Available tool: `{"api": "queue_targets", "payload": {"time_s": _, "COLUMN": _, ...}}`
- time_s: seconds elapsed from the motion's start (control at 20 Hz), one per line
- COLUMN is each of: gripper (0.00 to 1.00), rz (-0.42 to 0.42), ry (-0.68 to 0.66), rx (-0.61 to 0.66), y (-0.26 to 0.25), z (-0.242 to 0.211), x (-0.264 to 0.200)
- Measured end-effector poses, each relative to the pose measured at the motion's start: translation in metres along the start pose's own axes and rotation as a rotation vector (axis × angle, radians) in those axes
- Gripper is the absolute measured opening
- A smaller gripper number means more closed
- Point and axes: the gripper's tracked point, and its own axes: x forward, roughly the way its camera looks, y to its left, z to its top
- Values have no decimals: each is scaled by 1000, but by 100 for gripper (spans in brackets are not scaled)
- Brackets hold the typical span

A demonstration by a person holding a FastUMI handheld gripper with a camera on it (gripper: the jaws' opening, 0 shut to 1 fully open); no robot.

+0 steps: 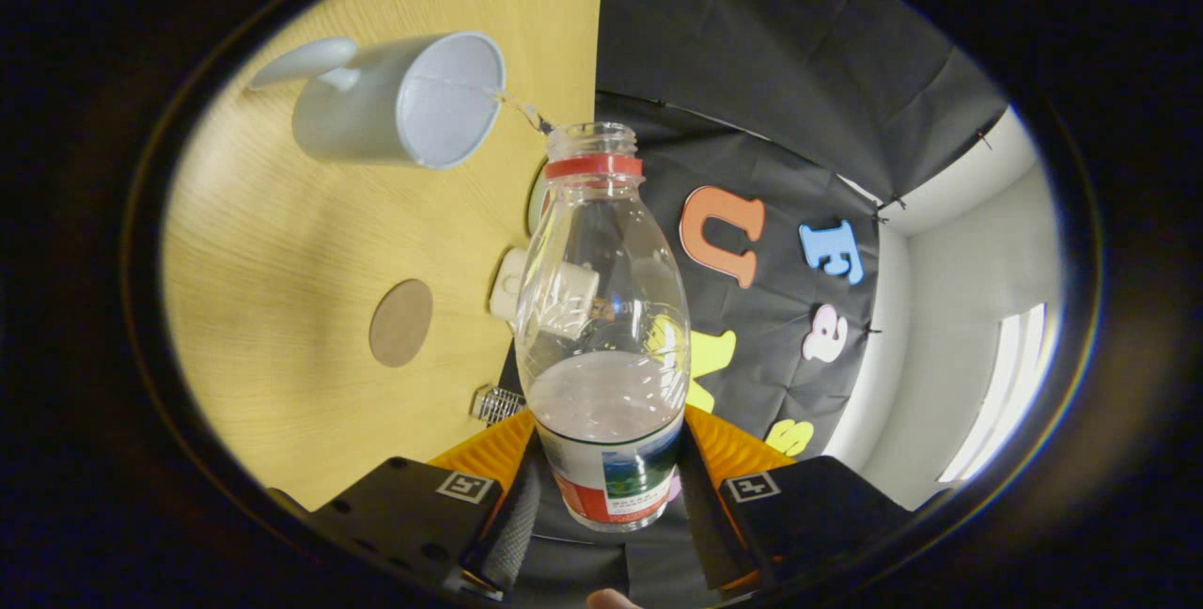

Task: Take the bottle from table, then pour the juice into the cup, finally place the bottle on the coaster

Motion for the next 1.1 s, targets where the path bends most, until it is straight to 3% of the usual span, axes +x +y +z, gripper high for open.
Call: {"api": "queue_targets", "payload": {"time_s": 1.1, "gripper": 74, "rz": -20, "ry": -33, "rx": -157, "y": -14, "z": 13, "x": 2}}
